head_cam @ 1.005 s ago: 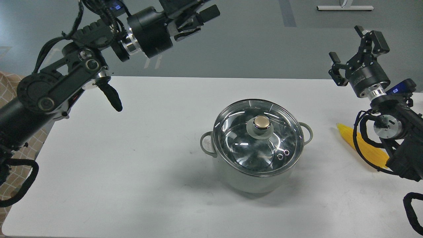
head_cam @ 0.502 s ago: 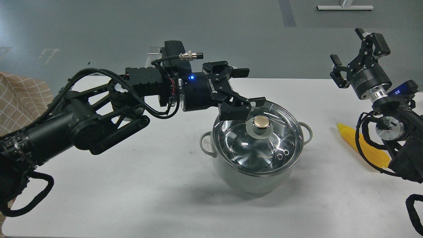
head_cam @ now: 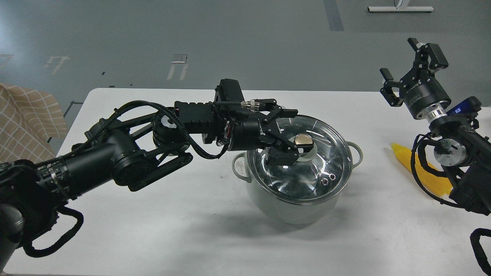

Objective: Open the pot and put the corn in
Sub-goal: 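Close the left gripper on the brass knob of the glass lid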

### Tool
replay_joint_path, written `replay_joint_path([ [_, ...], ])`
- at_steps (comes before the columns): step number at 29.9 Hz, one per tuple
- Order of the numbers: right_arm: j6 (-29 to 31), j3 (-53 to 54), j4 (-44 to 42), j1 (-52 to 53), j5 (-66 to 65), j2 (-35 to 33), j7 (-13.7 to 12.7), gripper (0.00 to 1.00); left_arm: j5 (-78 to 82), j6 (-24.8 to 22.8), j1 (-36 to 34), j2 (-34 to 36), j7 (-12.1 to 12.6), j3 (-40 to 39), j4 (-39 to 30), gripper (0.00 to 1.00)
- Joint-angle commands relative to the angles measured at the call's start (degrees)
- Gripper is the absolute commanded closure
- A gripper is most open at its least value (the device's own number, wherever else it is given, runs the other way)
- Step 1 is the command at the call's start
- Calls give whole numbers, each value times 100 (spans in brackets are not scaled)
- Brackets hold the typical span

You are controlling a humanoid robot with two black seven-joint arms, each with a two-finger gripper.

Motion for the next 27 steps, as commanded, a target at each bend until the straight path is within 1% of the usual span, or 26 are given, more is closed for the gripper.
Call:
replay_joint_path([
  [1,0,0,-9,-8,0,-3,0,0,-1,-1,22,-21,-10,58,16,2],
  [10,0,-9,-1,-26,0,-3,0,0,-1,-10,171,-47,-10,66,42,5],
  [13,0,-9,-1,-26,0,-3,0,0,-1,-19,163,-91,-10,66,156,10],
  [15,0,-9,-1,-35,0,-3,0,0,-1,-10,171,-91,-10,66,174,14],
  [16,0,-9,-1,-61,0,6,0,0,-1,-19,171,-91,-10,66,174,19],
  [17,0,-9,-1,-70,0,-3,0,0,-1,-10,171,-100,-10,66,174,20],
  [27,0,-9,-1,-70,0,-3,0,0,-1,-19,224,-144,-10,66,174,20],
])
